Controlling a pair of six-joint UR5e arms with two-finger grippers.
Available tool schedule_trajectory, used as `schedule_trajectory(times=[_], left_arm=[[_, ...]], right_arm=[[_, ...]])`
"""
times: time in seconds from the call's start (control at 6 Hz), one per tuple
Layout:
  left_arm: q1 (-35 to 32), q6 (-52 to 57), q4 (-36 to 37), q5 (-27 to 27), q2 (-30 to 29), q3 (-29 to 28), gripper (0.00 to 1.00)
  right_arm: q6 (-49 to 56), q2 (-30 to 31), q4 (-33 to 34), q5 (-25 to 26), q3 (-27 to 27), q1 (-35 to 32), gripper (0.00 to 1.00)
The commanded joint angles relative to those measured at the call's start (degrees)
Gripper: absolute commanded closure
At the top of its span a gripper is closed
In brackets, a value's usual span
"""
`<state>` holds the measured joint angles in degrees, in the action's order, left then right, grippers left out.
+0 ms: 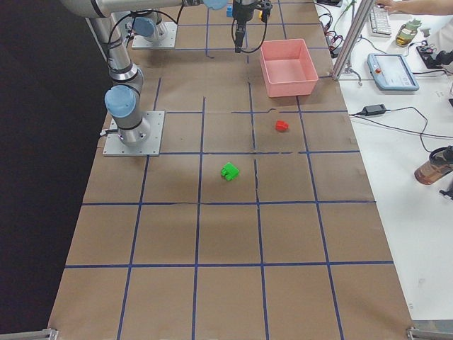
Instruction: Put all blocks into box
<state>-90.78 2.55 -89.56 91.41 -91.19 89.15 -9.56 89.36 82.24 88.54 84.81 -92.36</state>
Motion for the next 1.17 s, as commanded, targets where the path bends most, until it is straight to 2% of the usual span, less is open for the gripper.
schedule_trajectory(times=[0.0, 0.67, 1.0], left_arm=[[0.34, 0.0, 0.08, 0.0, -0.04, 0.05, 0.01], [4.55, 2.45, 0.78, -0.09, -1.44, 2.24, 0.01], [13.65, 15.58, 1.74, -0.26, -1.98, 4.18, 0.01]], right_arm=[[0.07, -0.15, 0.29, 1.71, 0.09, -1.23, 0.0], [0.86, -0.76, 0.47, 2.52, 0.35, -1.07, 0.0], [0.77, -0.85, 0.29, 2.52, 0.35, -0.89, 0.0]])
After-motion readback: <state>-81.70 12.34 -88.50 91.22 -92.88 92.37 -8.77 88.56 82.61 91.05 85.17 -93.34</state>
